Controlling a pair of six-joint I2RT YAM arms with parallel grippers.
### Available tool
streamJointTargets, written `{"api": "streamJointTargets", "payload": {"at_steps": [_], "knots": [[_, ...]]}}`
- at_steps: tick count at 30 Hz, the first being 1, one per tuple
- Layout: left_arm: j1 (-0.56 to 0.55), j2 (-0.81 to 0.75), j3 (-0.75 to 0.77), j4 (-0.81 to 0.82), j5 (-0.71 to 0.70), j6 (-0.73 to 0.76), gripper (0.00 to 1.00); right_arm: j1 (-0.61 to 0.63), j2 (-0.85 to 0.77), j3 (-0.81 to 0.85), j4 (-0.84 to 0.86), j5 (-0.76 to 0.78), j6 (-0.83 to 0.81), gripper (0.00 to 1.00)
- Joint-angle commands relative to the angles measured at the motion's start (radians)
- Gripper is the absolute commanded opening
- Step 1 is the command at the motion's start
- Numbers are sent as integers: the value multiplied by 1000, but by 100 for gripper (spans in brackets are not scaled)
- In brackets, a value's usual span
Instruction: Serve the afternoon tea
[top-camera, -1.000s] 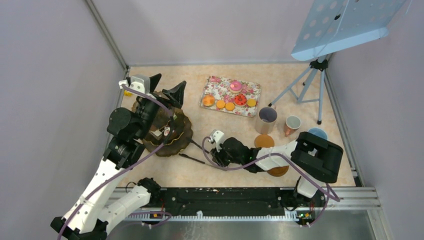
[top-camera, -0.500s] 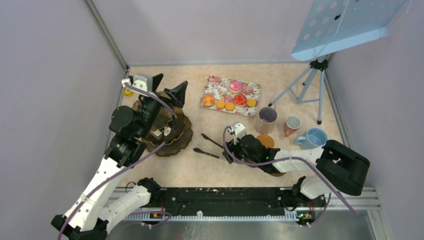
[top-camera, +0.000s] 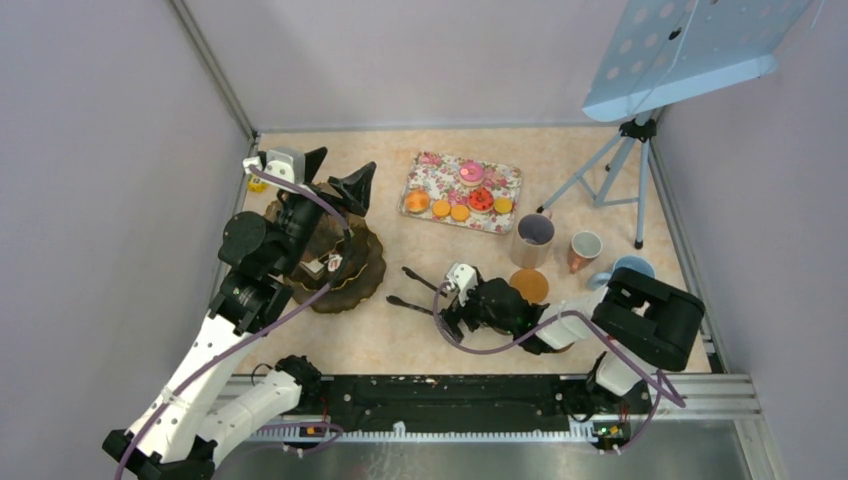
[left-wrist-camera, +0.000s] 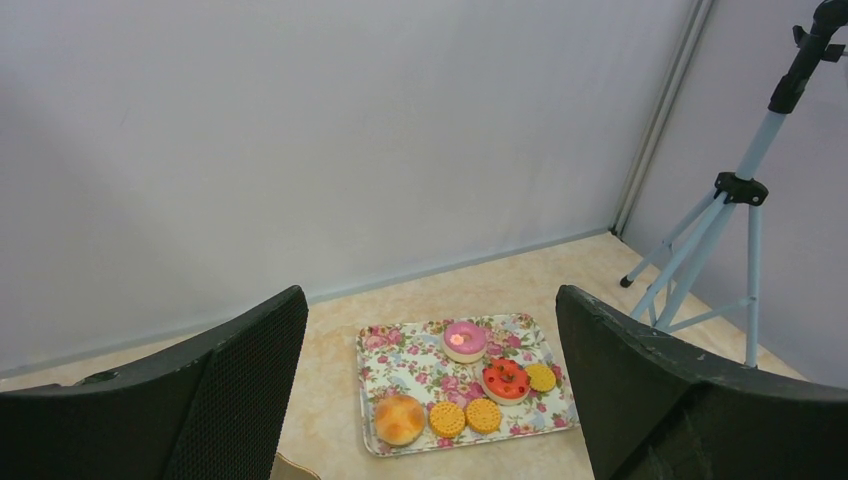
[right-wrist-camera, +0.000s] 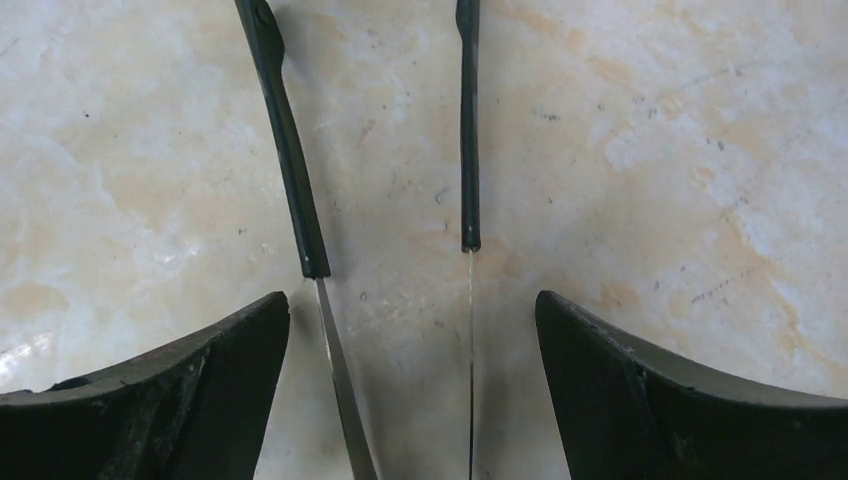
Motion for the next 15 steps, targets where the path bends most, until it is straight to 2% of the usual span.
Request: {"api": "streamJointTargets", "payload": {"at_steps": [1, 5, 9, 13, 15], "knots": [[3, -4, 0, 37, 21, -8, 99, 32, 61, -39, 241, 43, -157, 91], [3, 1, -1, 33, -5, -5, 99, 40, 126, -37, 259, 74, -176, 89], [3, -3, -3, 39, 11, -4, 99, 40, 184, -45, 329, 102, -143, 82], [3, 6, 1, 35, 15, -6, 99, 40, 201, -43, 354, 178, -93, 67], [3, 2, -1, 38, 17, -6, 99, 39, 208, -14, 296, 245, -43, 57]]}}
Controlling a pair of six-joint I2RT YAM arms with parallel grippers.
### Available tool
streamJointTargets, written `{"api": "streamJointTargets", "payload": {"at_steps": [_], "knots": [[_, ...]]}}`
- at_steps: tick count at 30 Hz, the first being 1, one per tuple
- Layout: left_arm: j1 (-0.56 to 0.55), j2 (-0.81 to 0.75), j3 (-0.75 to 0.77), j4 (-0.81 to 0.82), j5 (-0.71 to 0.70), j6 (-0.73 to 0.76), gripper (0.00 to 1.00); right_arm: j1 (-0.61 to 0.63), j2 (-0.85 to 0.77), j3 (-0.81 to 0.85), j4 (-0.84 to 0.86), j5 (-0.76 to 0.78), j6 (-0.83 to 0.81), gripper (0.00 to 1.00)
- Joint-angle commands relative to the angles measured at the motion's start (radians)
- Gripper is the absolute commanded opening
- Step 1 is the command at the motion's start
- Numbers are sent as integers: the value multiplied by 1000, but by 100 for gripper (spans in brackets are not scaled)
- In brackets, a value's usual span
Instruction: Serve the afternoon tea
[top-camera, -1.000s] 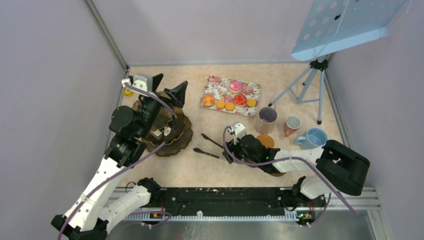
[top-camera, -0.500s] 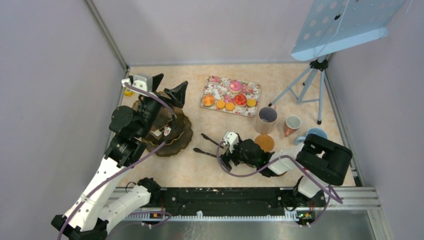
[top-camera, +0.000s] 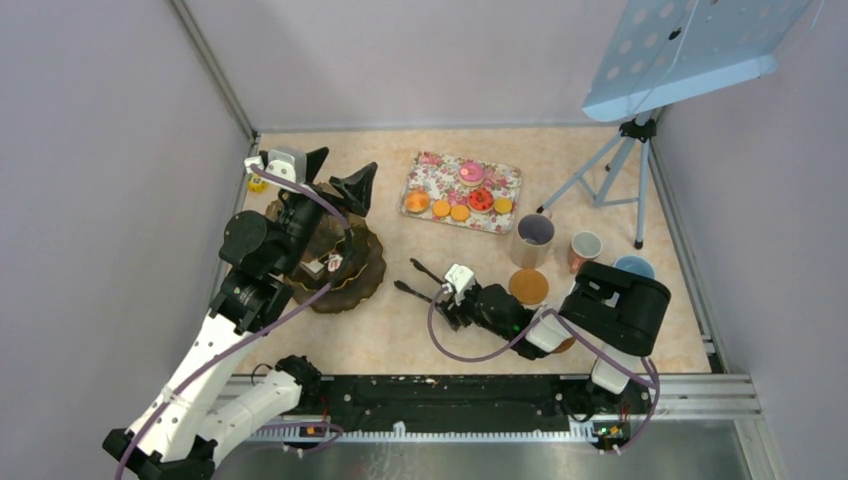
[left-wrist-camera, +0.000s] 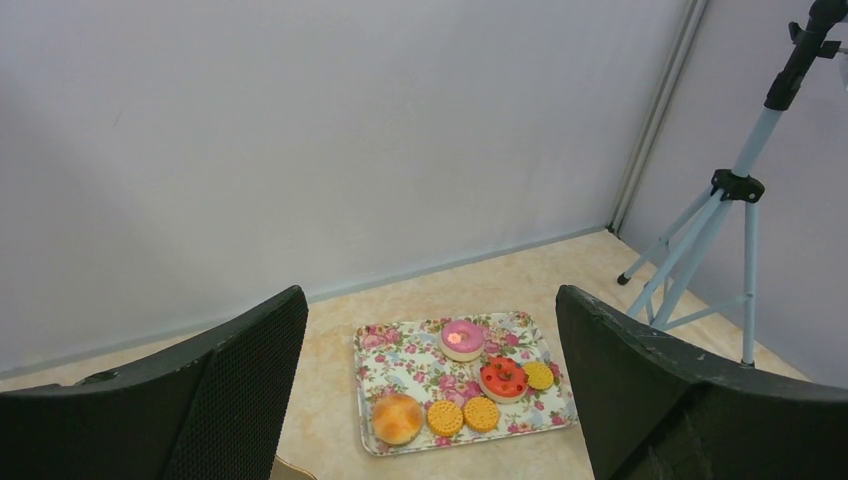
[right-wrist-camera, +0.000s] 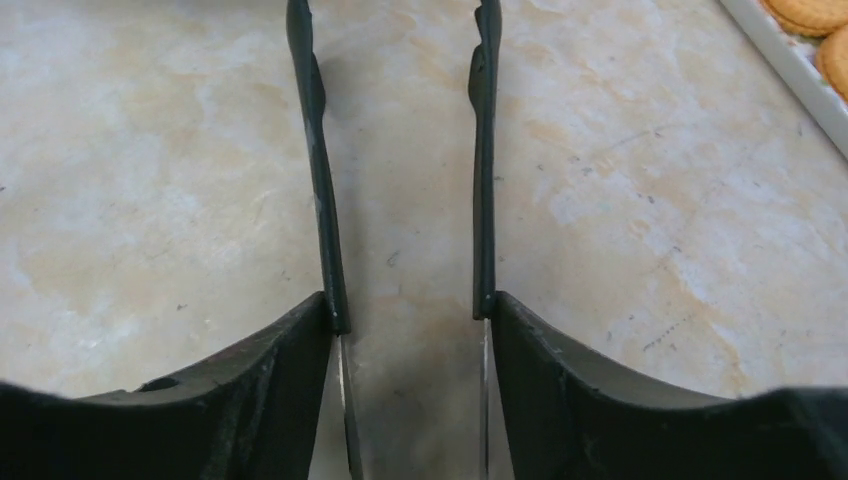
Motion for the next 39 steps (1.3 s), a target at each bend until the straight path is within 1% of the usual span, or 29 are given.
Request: {"api": "streamJointTargets", "payload": {"at_steps": [1, 4, 6, 8, 12, 14, 16, 21, 25, 29, 33, 36, 39], "knots": [[3, 1, -1, 39, 0, -5, 99, 1, 37, 30, -54, 139, 91, 55], [4, 0, 1, 35, -2, -6, 99, -2, 67, 95, -93, 208, 145, 52], [4, -4, 0, 38, 2, -4, 99, -2, 90, 131, -113, 289, 196, 56], [4, -5, -2, 37, -7, -3, 99, -8, 109, 170, -142, 337, 251, 59], [3, -5, -1, 38, -3, -2, 99, -11, 135, 236, -208, 332, 307, 66], [3, -6, -2, 37, -10, 0, 99, -9, 117, 213, -217, 323, 320, 70], [3, -8, -2, 38, -11, 1, 99, 3, 96, 167, -189, 317, 286, 74], [3, -8, 0, 39, 9, -9, 99, 24, 98, 121, -169, 370, 219, 77], [3, -3, -2, 38, -4, -6, 99, 24, 130, 112, -123, 371, 177, 75], [3, -3, -1, 39, 13, -11, 99, 24, 169, 132, -80, 338, 131, 72], [3, -5, -2, 37, -1, -9, 99, 25, 188, 140, -53, 324, 133, 64], [3, -9, -2, 39, 7, -8, 99, 25, 198, 139, -40, 322, 139, 60], [4, -5, -2, 37, -3, -7, 99, 24, 159, 148, -88, 316, 146, 54]]}}
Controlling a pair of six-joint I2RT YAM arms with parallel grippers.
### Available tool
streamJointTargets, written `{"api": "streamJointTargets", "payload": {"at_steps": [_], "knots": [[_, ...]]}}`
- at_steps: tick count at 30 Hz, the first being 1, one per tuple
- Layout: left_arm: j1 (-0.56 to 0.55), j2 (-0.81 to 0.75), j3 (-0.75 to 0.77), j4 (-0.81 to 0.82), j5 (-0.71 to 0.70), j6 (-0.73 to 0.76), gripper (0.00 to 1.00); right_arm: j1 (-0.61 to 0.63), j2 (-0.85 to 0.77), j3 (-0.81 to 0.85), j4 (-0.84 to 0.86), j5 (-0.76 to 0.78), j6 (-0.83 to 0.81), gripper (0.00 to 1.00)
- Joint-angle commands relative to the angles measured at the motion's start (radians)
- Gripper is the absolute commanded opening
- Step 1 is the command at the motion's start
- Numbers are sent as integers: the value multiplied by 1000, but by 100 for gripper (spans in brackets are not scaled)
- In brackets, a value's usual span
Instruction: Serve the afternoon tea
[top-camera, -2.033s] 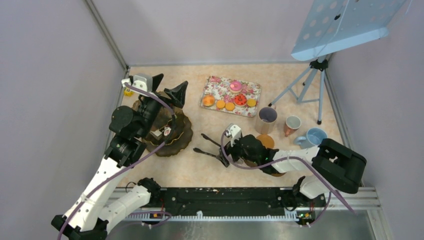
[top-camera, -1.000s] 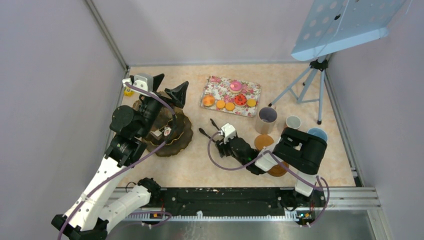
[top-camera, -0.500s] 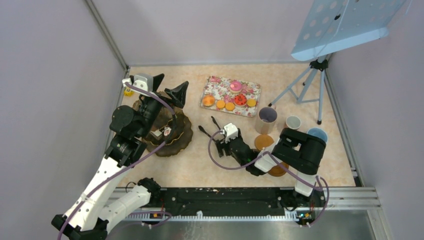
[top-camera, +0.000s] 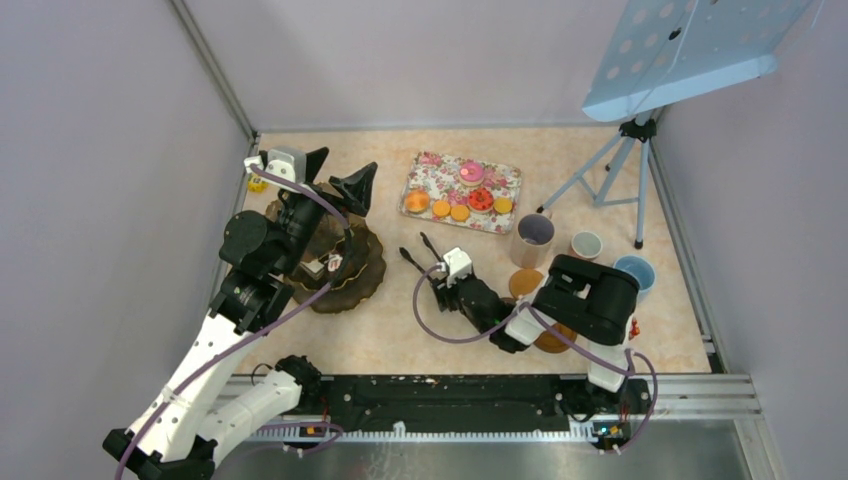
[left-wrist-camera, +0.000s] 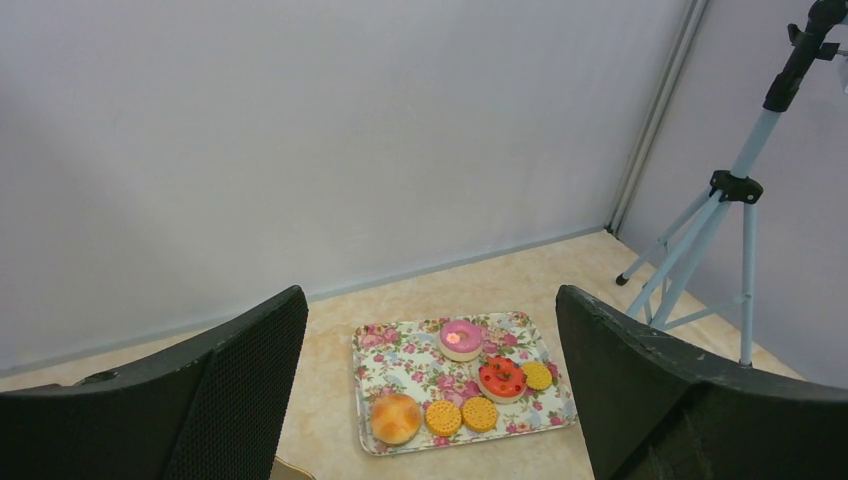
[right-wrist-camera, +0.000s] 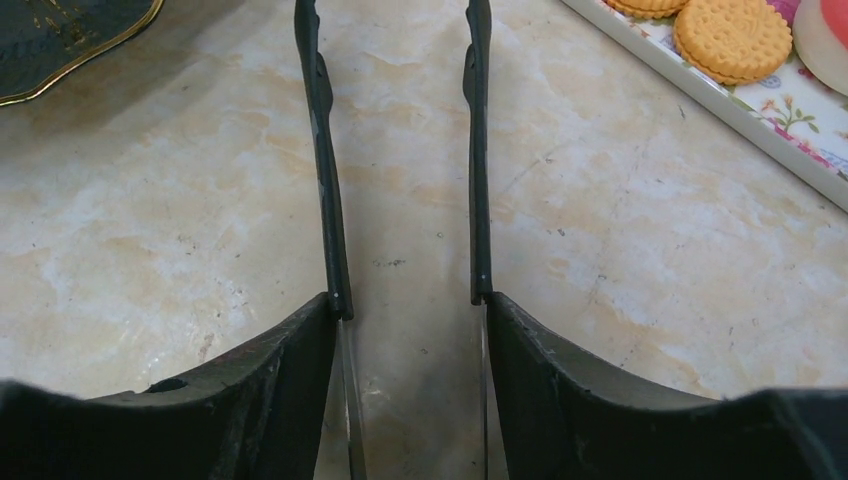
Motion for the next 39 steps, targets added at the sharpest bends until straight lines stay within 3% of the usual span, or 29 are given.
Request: {"api": "streamJointTargets", "payload": {"at_steps": [1, 5, 14, 22, 29, 39], "knots": [[3, -8, -2, 38, 3, -3, 99, 6, -19, 4, -141, -17, -15, 53], [3, -7, -4, 39, -8, 2, 99, 6, -144, 10, -261, -38, 18, 52], [3, 5, -1, 35, 0, 0, 99, -1, -408, 109, -705, 44, 158, 51], [5, 9, -1, 36, 6, -1, 99, -89, -556, 244, -1010, 21, 238, 47], [4, -3, -2, 37, 2, 0, 99, -224, -553, 445, -1230, -91, 257, 44], [3, -19, -2, 37, 3, -1, 99, -401, -386, 707, -1417, -158, 195, 42]]}}
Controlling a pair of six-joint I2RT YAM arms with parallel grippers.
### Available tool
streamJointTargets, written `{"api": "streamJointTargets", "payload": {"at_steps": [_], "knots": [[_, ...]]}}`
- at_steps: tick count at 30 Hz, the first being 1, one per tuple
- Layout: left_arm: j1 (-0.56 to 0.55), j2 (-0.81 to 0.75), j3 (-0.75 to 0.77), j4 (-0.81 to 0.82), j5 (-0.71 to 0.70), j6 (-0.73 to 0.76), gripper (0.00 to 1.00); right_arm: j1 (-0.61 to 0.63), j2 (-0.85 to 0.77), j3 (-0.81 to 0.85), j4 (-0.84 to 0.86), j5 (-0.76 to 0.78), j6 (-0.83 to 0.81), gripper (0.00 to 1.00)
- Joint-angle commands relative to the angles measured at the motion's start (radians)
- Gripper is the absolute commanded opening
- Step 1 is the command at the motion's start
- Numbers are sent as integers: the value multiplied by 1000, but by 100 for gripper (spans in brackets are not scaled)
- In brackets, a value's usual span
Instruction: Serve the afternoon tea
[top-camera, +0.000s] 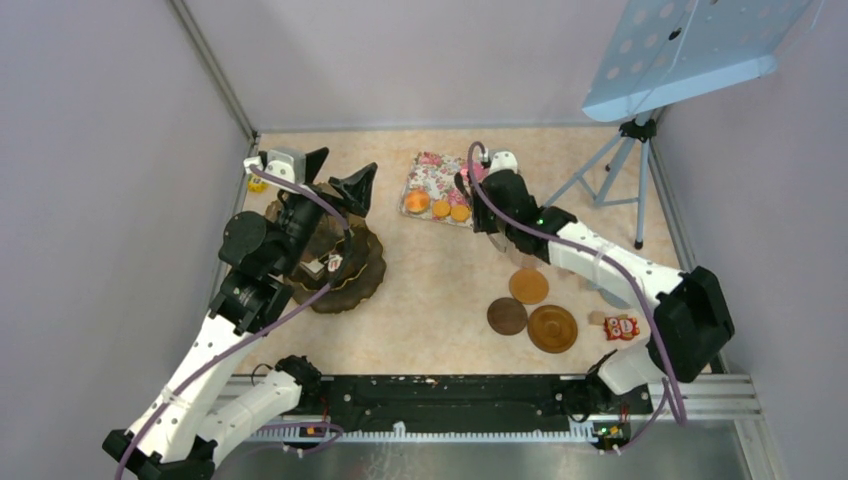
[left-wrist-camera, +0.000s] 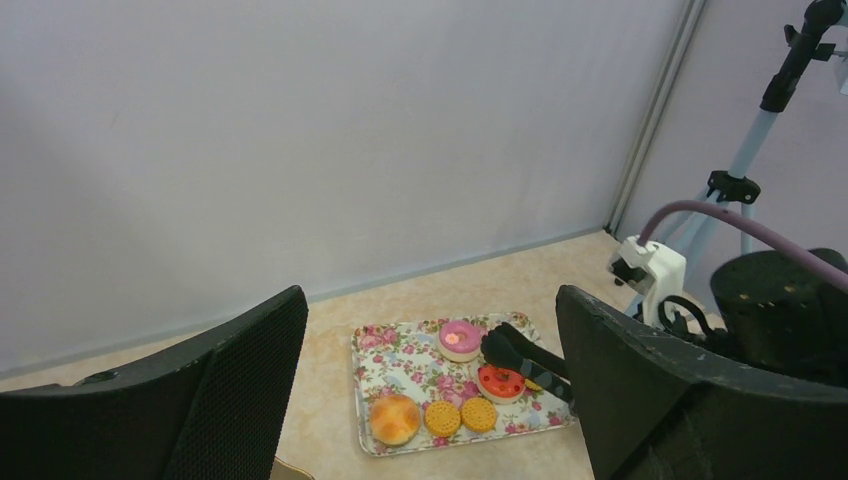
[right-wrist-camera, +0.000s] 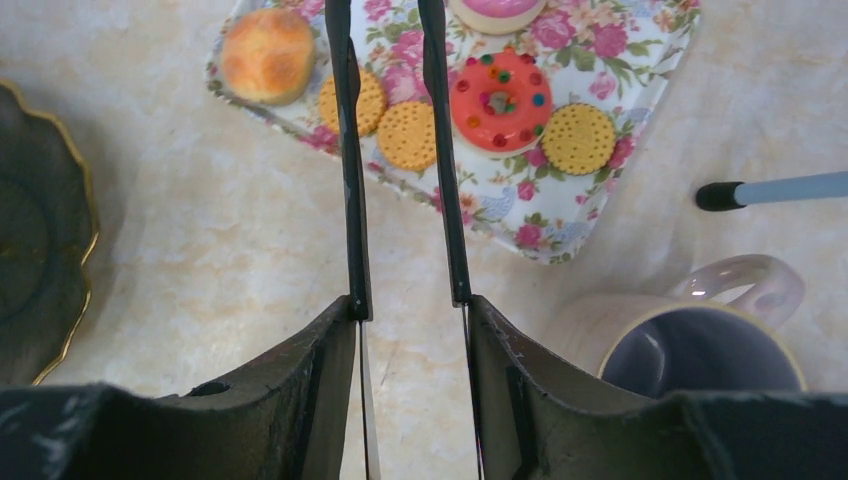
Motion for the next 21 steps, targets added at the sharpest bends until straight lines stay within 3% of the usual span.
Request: {"api": "streamJointTargets", "payload": {"at_steps": [1, 12, 21], "knots": [[3, -20, -1, 37, 0, -2, 99, -83, 89, 144, -109, -60, -28, 43], [4, -28, -2, 40, 6, -8, 99, -226, 322, 438, -285, -158, -47, 48], [4, -26, -4, 40, 0, -5, 99, -266, 454, 593, -352, -204, -74, 52]]}}
